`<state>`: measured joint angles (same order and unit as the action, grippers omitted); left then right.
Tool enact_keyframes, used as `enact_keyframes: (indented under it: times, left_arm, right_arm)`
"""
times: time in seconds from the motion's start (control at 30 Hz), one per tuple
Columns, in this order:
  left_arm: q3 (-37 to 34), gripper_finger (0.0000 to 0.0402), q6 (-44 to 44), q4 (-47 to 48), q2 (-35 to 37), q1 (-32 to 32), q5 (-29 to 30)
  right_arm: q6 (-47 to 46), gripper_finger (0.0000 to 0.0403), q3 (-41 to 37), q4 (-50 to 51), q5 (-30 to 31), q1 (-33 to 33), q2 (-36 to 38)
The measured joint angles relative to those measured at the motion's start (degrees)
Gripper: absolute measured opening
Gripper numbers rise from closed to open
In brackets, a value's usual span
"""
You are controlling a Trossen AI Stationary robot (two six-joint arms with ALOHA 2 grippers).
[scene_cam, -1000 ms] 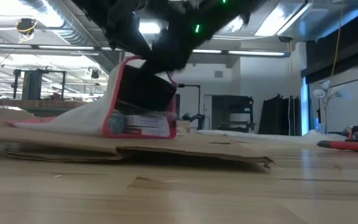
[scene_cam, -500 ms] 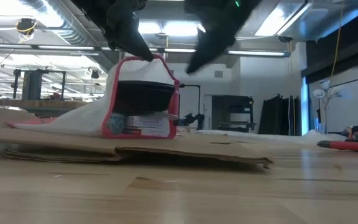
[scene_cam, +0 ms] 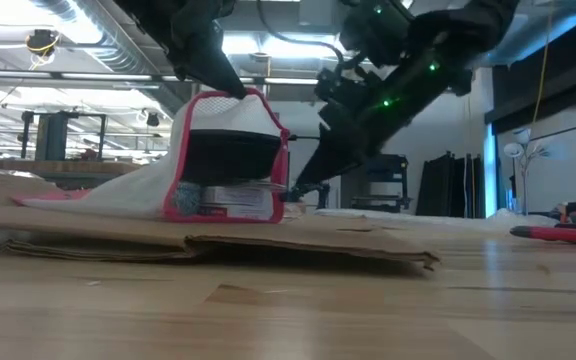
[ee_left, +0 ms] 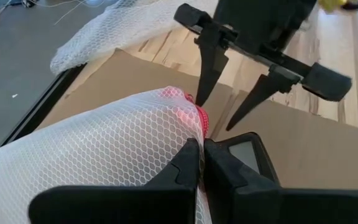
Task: Unpack boxes
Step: Adjust the items inside the white pouch
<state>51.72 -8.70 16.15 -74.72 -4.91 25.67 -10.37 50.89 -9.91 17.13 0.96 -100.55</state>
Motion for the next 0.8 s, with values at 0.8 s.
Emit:
enact_keyframes:
  times: [0.8]
  left_arm:
    - [0.0, 0.0008, 1.3, 0.0, 0.0, -0.2, 0.0]
  right_arm:
    - [5.7, 0.0198, 0.8, -6.9, 1.4, -0.6, 0.0]
